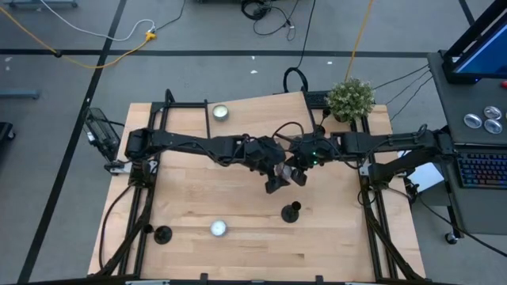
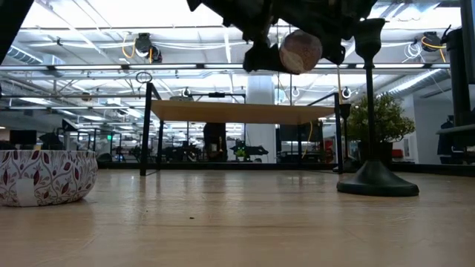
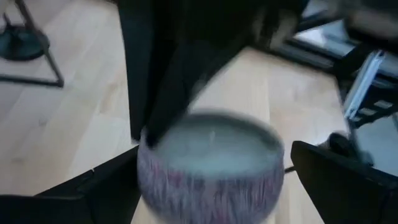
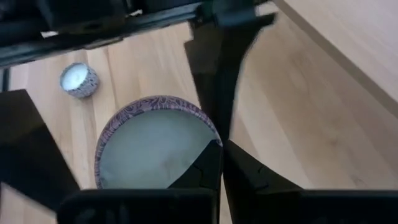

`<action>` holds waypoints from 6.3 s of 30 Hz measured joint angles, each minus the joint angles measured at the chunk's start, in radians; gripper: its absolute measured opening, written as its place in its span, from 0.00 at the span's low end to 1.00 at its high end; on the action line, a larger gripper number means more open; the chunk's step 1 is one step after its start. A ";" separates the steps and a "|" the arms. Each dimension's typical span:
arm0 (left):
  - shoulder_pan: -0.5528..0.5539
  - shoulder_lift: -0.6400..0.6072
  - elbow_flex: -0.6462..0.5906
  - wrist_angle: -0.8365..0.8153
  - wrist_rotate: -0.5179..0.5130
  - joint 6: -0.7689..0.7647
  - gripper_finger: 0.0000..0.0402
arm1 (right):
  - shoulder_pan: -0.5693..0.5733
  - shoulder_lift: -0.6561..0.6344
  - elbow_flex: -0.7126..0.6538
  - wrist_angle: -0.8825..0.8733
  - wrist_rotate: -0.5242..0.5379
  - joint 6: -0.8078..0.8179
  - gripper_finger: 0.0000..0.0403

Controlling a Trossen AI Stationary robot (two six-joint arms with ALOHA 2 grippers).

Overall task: Pick & Place candle stick holders
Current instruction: Put the pink patterned scented candle on the shelf, then put the red patterned candle on the shelf

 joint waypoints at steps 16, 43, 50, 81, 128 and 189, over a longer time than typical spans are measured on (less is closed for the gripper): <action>0.005 -0.002 0.001 0.010 0.027 0.044 0.98 | 0.000 0.000 0.000 0.022 -0.039 0.000 0.00; 0.003 -0.002 0.001 -0.008 -0.024 0.059 0.72 | 0.000 0.000 0.000 0.060 -0.041 0.014 0.00; 0.008 -0.002 0.001 -0.016 -0.024 0.053 0.72 | -0.001 0.000 0.000 0.061 -0.038 0.017 0.00; 0.010 -0.100 0.002 -0.229 -0.290 0.049 0.73 | -0.008 -0.119 0.000 -0.036 -0.003 0.012 0.19; -0.068 -0.703 -0.529 0.130 -0.891 -0.141 0.51 | -0.009 -0.180 -0.097 0.008 0.018 0.025 0.18; -0.476 -0.261 -0.511 -0.428 -0.257 -0.624 0.56 | -0.010 -0.251 -0.097 -0.039 0.118 -0.155 0.20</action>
